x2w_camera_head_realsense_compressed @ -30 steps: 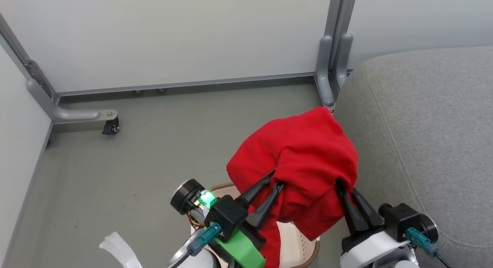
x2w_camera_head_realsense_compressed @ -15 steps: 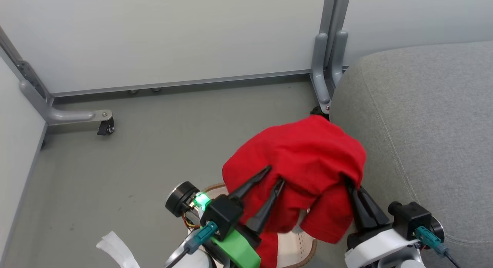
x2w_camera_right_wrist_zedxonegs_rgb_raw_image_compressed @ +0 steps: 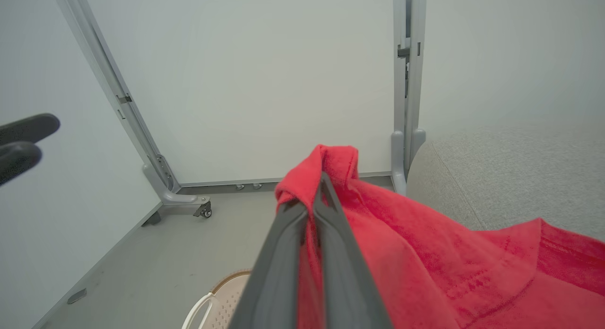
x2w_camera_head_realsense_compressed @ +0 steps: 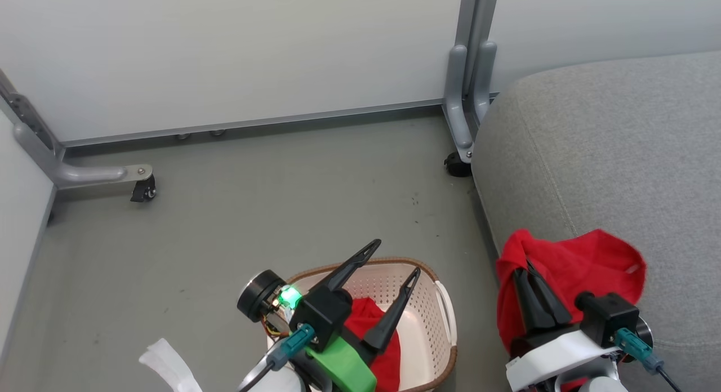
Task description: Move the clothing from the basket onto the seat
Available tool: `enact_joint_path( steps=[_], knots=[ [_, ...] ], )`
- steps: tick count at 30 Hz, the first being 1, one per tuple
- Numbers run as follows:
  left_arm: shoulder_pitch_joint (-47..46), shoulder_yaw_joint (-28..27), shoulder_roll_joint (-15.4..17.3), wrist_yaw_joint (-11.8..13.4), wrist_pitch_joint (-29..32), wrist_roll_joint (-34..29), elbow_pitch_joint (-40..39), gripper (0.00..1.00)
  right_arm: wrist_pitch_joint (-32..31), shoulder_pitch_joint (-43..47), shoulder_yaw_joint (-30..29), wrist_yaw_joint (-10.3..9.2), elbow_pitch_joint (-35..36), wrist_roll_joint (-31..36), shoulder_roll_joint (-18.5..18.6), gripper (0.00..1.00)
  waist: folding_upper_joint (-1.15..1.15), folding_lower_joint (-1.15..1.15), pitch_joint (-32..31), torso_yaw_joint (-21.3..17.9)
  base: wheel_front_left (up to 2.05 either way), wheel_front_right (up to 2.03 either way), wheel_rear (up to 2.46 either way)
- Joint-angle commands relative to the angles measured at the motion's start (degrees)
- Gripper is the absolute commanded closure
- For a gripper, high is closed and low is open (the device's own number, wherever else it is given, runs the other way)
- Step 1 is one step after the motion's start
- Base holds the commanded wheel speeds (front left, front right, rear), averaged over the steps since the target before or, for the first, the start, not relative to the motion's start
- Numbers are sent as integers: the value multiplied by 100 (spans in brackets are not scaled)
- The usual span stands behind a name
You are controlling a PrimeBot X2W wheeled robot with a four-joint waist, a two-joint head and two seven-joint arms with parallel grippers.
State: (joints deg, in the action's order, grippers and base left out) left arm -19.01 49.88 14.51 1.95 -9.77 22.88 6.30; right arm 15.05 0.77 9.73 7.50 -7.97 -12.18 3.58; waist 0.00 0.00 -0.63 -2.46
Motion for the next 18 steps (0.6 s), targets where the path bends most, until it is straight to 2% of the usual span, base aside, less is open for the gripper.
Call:
enact_joint_path(
  steps=[1, 6, 18],
  knots=[
    [87, -16, 53, 7, 22, 36, 25, 0, 19, -63, -25, -2, 35, -23, -14, 100, 0, 0, 47, -101, 0, 0, 0],
    [81, -18, 86, 24, 47, 71, 37, 0, 19, -123, -115, -2, 126, -15, -27, 100, 0, 0, 151, -398, 0, 0, 0],
    [-165, -28, 182, 12, 131, 62, -35, 0, 18, -211, -419, -2, 489, -239, -62, 100, 0, 0, 626, -1387, 0, 0, 0]
  ],
)
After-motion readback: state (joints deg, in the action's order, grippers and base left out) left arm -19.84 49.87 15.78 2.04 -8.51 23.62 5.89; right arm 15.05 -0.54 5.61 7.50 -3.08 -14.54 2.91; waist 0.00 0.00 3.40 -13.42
